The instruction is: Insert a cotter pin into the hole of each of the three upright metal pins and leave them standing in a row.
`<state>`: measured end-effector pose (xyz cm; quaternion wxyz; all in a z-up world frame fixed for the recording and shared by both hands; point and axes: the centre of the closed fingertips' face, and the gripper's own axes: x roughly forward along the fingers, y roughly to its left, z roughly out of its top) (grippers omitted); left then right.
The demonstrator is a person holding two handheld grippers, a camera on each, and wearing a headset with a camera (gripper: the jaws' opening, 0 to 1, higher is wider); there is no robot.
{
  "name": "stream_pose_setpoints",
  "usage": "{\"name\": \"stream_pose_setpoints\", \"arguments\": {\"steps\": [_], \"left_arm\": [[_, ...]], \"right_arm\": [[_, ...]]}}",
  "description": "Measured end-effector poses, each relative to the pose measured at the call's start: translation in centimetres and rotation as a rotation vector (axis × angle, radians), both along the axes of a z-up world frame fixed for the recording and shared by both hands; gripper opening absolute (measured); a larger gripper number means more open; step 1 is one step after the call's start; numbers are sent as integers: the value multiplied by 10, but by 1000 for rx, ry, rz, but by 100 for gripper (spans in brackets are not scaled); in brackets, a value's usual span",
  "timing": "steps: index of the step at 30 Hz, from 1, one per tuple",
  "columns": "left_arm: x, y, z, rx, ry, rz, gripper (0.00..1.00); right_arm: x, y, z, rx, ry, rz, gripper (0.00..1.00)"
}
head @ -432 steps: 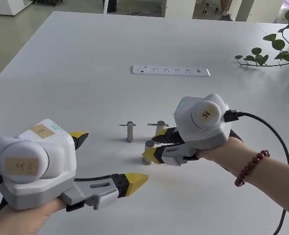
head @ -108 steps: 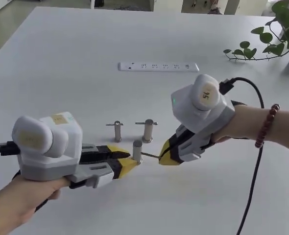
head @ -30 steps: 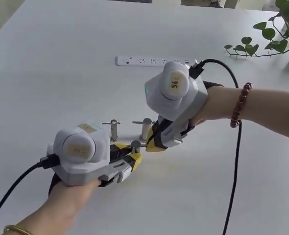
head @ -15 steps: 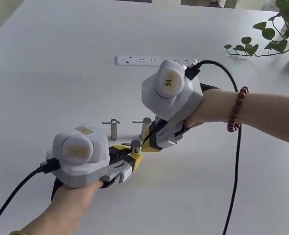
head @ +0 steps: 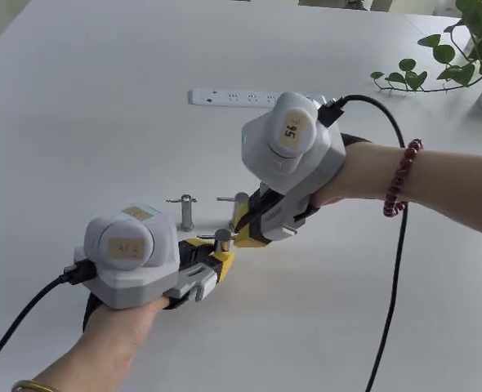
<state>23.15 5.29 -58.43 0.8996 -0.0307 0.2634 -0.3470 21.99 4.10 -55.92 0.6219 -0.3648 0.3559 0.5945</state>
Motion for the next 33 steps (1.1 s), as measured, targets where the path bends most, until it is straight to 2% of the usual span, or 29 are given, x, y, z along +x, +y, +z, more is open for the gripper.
{"name": "stream_pose_setpoints", "arguments": {"steps": [5,16,20,23,24,26,30,33], "left_arm": [[0,0,0,-2,4,10,13],[0,1,-1,2,5,29,13],[0,1,-1,-3,17,37,14],[1,5,-2,15,12,47,26],[1,7,-3,26,12,52,27],[-1,13,-5,80,6,49,29],[-3,15,-4,80,10,51,33],[-3,16,1,84,-4,47,35]], "right_arm": [[1,0,-2,-2,-2,1,0],[2,6,-3,6,-9,14,0],[4,8,-4,15,-13,5,0],[4,8,-3,24,-9,-10,1],[4,8,-3,28,-8,-11,2],[2,9,-3,31,-3,-14,5],[1,12,-3,39,1,-21,9],[-1,16,-3,52,5,-34,11]]}}
